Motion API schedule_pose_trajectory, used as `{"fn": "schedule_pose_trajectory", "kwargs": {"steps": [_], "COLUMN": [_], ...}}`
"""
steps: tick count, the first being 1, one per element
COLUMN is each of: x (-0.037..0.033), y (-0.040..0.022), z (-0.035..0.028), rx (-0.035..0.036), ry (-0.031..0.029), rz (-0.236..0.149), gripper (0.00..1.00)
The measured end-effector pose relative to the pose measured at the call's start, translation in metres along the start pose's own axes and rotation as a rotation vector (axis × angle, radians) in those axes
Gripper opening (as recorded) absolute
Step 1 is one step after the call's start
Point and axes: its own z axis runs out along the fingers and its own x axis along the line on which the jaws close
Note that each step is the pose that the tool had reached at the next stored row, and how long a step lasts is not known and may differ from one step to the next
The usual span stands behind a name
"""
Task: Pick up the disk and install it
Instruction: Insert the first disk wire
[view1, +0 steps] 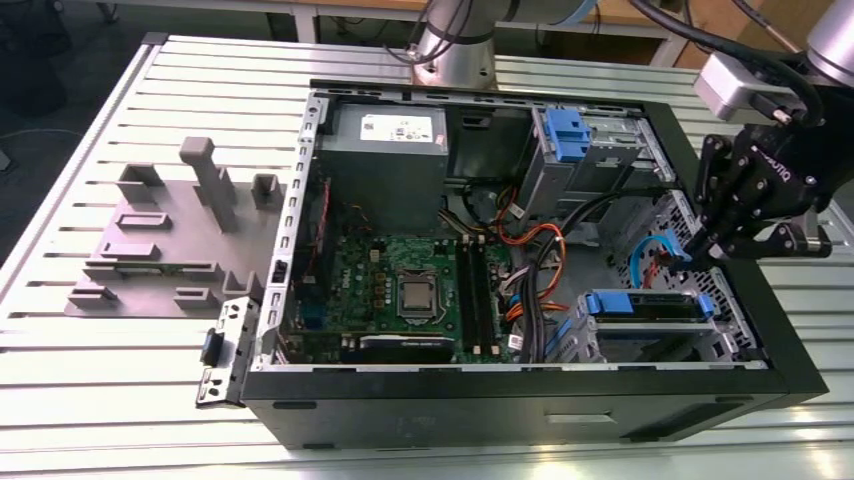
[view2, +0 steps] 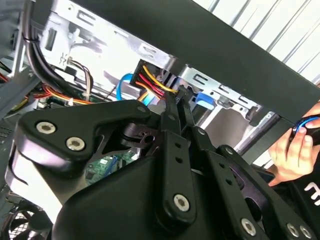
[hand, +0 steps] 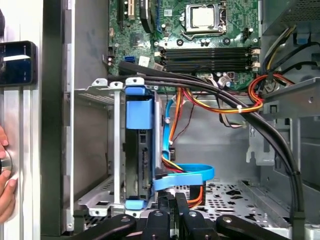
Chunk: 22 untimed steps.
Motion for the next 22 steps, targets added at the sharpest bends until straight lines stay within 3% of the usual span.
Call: {"fn": "schedule_pose_trajectory", "kwargs": {"steps": [8,22], "x": [0.0145,0.0243], "y": [0.0022,0.0189], "z": [0.0024,0.0083], "rx": [0.0035,0.0065], "ry": [-0.0003,-0.0054], "rz": [-0.005,-0.022], "gripper": [0.17,0.17]}}
